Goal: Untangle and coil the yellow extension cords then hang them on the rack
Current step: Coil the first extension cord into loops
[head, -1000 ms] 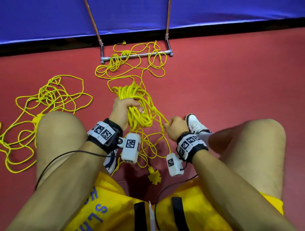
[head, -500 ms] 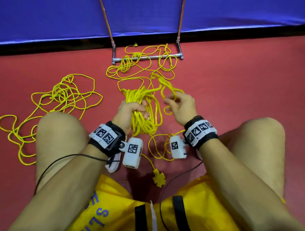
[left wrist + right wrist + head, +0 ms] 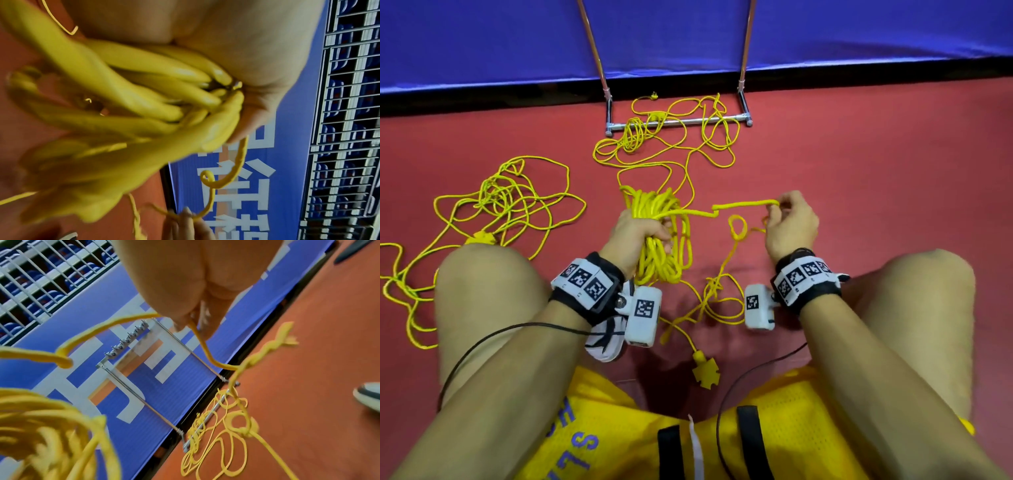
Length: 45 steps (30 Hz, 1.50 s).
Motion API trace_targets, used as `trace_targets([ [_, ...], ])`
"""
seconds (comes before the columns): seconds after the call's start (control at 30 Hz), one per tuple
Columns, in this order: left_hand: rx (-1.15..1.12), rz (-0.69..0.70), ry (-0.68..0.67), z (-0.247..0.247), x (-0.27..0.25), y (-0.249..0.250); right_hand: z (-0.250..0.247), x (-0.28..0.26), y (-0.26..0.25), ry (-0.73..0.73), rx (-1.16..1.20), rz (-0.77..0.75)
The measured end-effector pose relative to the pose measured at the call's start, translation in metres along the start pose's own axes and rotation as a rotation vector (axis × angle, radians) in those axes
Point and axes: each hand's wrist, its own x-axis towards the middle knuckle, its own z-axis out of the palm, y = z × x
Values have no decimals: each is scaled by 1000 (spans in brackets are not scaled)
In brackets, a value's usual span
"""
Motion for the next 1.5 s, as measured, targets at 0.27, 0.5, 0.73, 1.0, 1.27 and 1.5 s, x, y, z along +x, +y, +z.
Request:
trace_targets([
  [0.27, -67, 73, 94, -9, 3, 18, 27, -52, -13, -1174, 70, 20],
  [0.5, 168, -65, 148, -22, 12, -4, 5, -3, -2, -242, -147, -8],
  [0.73, -99, -42, 184, -17, 8, 12, 29, -46, -13, -1083, 17, -46],
  [1.0, -42, -53, 189, -18, 15, 4, 10, -3, -1, -213, -59, -75],
  [1.27, -106, -73, 146, -12, 10, 7, 29, -46, -8, -1015, -302, -173],
  [1.5, -33, -86, 196, -19, 19, -1, 5, -6, 20, -196, -201, -5],
])
